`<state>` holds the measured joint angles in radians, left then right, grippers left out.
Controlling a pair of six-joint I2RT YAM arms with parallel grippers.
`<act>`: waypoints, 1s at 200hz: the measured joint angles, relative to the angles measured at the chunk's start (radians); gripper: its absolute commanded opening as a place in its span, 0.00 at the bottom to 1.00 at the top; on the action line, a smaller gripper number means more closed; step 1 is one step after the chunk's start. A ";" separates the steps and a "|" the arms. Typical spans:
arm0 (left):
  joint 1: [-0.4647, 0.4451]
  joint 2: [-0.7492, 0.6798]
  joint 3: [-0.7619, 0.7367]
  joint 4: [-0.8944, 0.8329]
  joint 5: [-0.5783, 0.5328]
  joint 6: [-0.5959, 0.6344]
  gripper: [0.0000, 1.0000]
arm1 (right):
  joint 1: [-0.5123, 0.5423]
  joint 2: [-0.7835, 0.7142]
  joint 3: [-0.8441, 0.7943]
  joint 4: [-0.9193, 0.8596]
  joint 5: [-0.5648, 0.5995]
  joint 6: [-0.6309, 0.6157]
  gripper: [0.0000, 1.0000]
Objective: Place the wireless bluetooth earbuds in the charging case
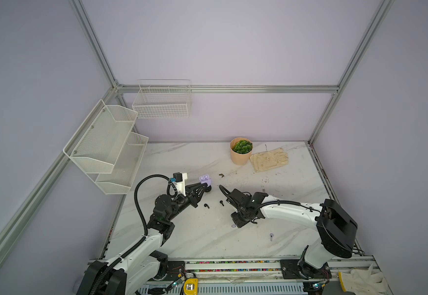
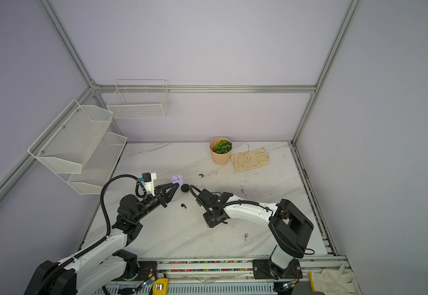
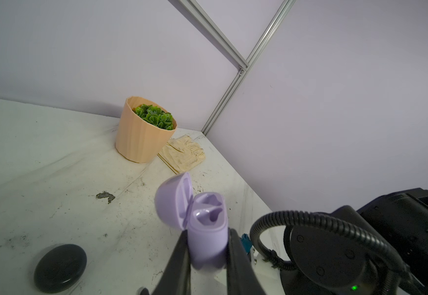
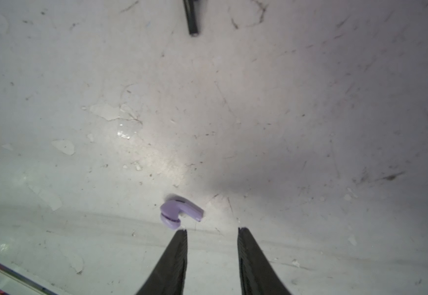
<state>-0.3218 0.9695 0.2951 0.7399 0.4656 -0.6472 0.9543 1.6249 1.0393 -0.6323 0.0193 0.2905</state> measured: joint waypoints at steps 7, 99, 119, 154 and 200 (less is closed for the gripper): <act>0.000 0.000 0.000 0.001 0.000 0.000 0.00 | -0.011 -0.002 -0.004 0.001 0.010 0.000 0.37; 0.000 0.011 0.000 0.007 0.003 -0.008 0.00 | -0.002 0.040 -0.013 0.082 0.043 0.004 0.38; 0.000 0.014 0.000 0.007 0.003 -0.008 0.00 | 0.038 0.052 -0.023 0.098 0.036 0.016 0.39; 0.000 0.015 0.000 0.007 0.003 -0.008 0.00 | 0.101 0.076 -0.041 0.105 0.021 0.045 0.40; 0.000 0.015 0.000 0.008 0.003 -0.008 0.00 | 0.150 0.078 -0.041 0.105 0.010 0.091 0.41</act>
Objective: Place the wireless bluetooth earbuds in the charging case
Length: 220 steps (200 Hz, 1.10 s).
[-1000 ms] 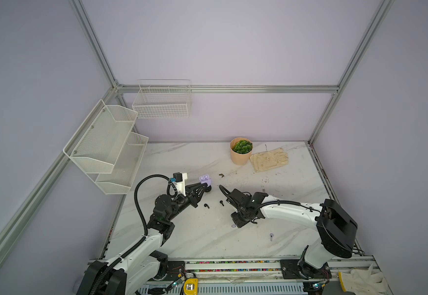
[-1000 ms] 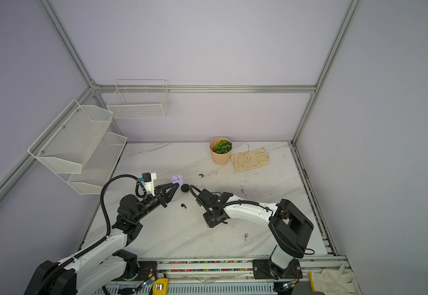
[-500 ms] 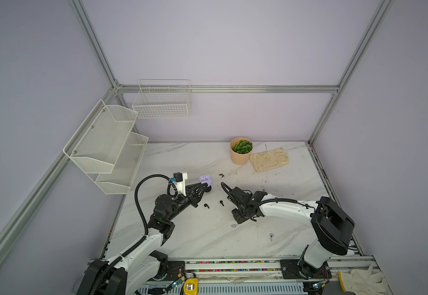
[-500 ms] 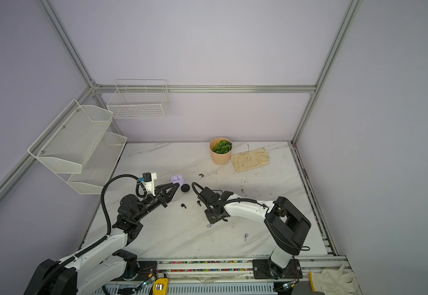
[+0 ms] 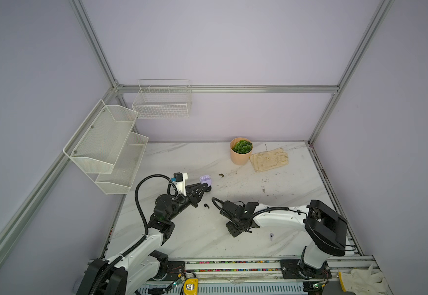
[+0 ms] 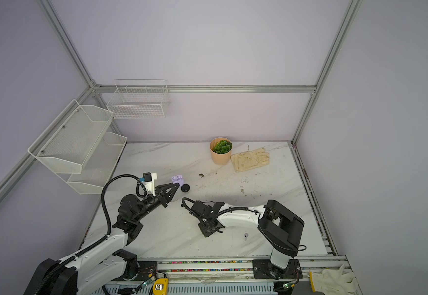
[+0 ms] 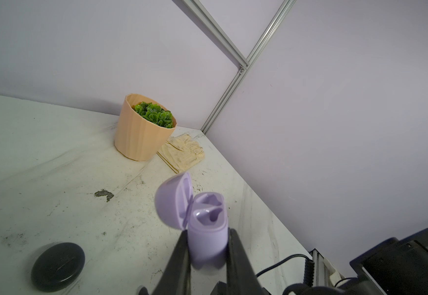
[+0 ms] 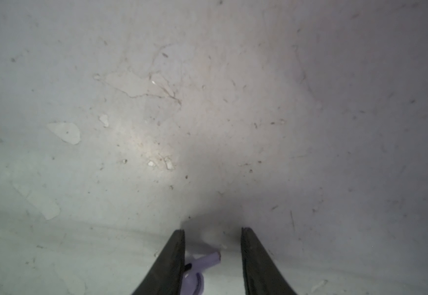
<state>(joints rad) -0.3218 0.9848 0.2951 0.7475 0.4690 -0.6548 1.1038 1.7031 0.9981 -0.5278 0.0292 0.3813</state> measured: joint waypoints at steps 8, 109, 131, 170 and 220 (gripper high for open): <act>0.000 0.000 0.000 0.000 0.000 0.000 0.00 | 0.005 0.000 0.000 0.000 0.000 0.008 0.41; 0.000 0.005 0.000 0.000 0.003 -0.007 0.00 | 0.064 -0.052 -0.028 0.032 -0.091 0.126 0.42; 0.000 0.004 0.000 0.000 0.003 -0.007 0.00 | 0.064 -0.064 -0.054 0.059 -0.145 0.144 0.41; 0.000 0.002 0.000 0.000 0.004 -0.007 0.00 | 0.064 -0.085 -0.073 0.071 -0.184 0.165 0.41; 0.000 0.002 0.000 0.000 0.006 -0.007 0.00 | 0.064 -0.126 -0.074 0.066 -0.175 0.203 0.41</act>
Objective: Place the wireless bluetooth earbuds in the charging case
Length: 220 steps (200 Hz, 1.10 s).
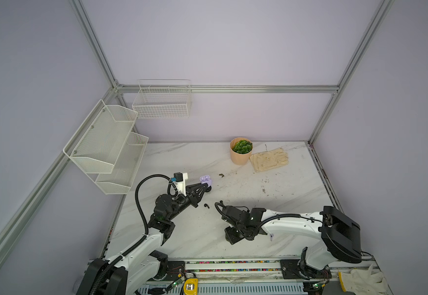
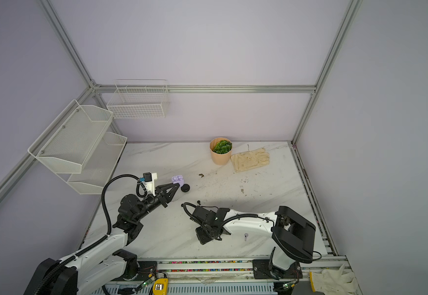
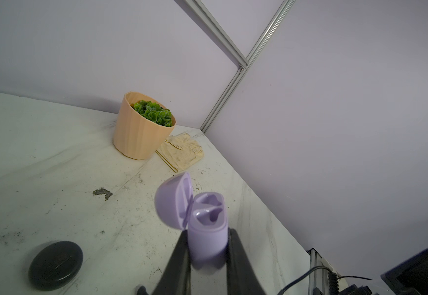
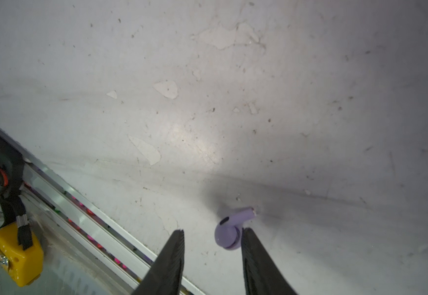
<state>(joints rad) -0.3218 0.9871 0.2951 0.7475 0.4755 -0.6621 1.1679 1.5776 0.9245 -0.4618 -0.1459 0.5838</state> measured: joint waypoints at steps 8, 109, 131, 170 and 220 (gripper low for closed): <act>0.000 0.000 0.000 0.000 0.001 0.000 0.00 | 0.000 -0.004 -0.005 0.000 0.001 0.006 0.40; 0.000 0.000 0.000 0.000 0.008 0.000 0.00 | 0.104 -0.059 -0.061 -0.119 0.202 0.031 0.37; 0.000 0.000 0.000 0.000 0.008 0.000 0.00 | 0.114 -0.012 -0.077 -0.117 0.227 0.029 0.40; 0.000 0.000 0.000 0.000 0.008 0.000 0.00 | 0.114 0.021 -0.048 -0.093 0.274 0.005 0.44; 0.000 0.000 0.000 -0.001 0.008 0.000 0.00 | 0.114 0.080 0.009 -0.058 0.315 -0.041 0.46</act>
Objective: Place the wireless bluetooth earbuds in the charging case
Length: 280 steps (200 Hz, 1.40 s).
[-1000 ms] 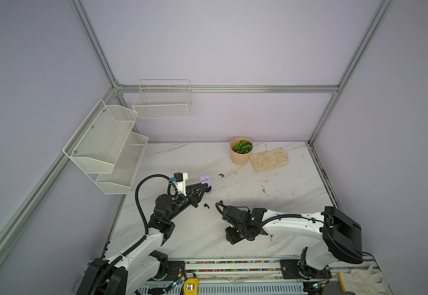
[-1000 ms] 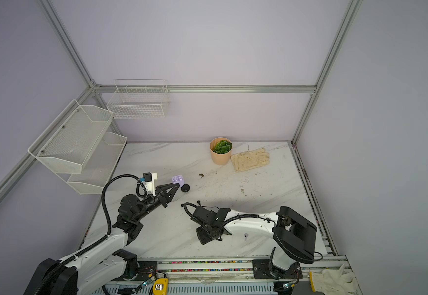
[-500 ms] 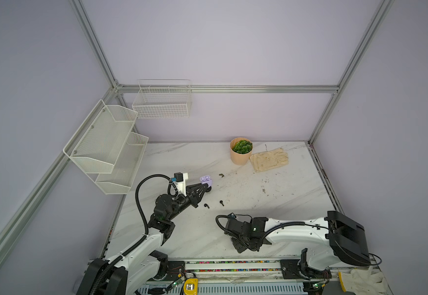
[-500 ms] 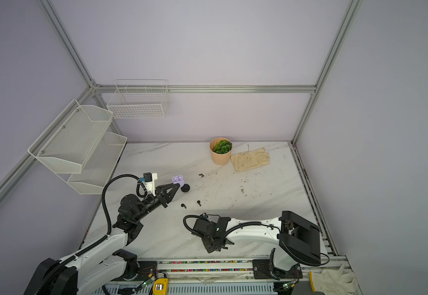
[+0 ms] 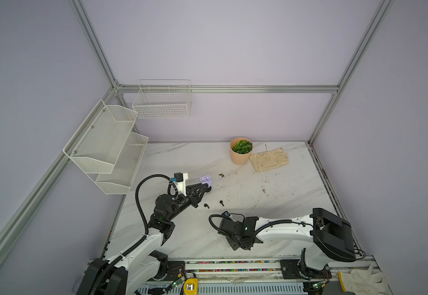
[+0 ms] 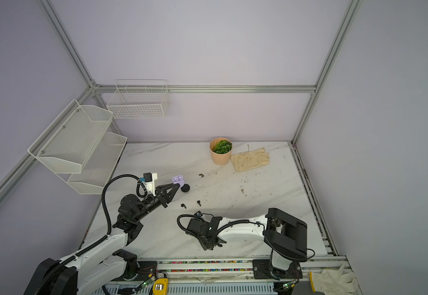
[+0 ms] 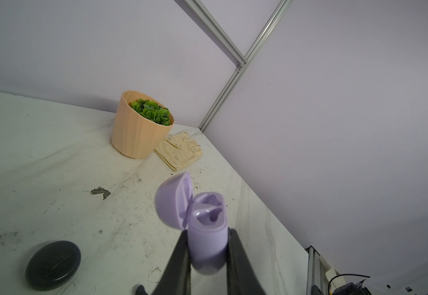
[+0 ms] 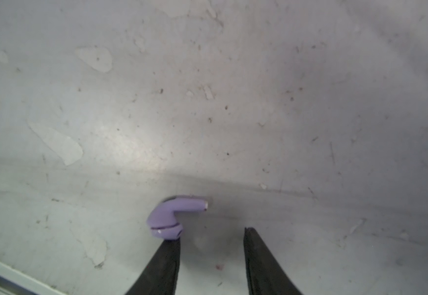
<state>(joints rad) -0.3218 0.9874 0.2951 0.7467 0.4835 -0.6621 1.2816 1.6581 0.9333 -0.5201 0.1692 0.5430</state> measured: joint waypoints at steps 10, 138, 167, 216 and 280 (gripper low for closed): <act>0.000 0.000 0.000 0.000 0.000 0.000 0.00 | 0.000 0.014 0.014 0.007 0.008 -0.012 0.46; 0.000 -0.017 0.000 -0.003 0.000 0.000 0.00 | -0.071 0.117 0.106 0.125 -0.013 -0.115 0.35; 0.000 -0.017 0.000 -0.003 0.000 0.000 0.00 | -0.084 0.117 0.106 0.128 -0.043 -0.114 0.34; 0.000 -0.005 0.000 -0.003 0.000 0.000 0.00 | -0.092 0.111 0.106 0.127 -0.098 -0.083 0.34; 0.000 0.004 0.000 -0.002 0.007 0.000 0.00 | -0.093 0.108 0.116 0.105 -0.134 -0.039 0.34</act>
<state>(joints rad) -0.3222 0.9913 0.2951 0.7444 0.4908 -0.6621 1.1881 1.7660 1.0492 -0.4156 0.0349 0.5041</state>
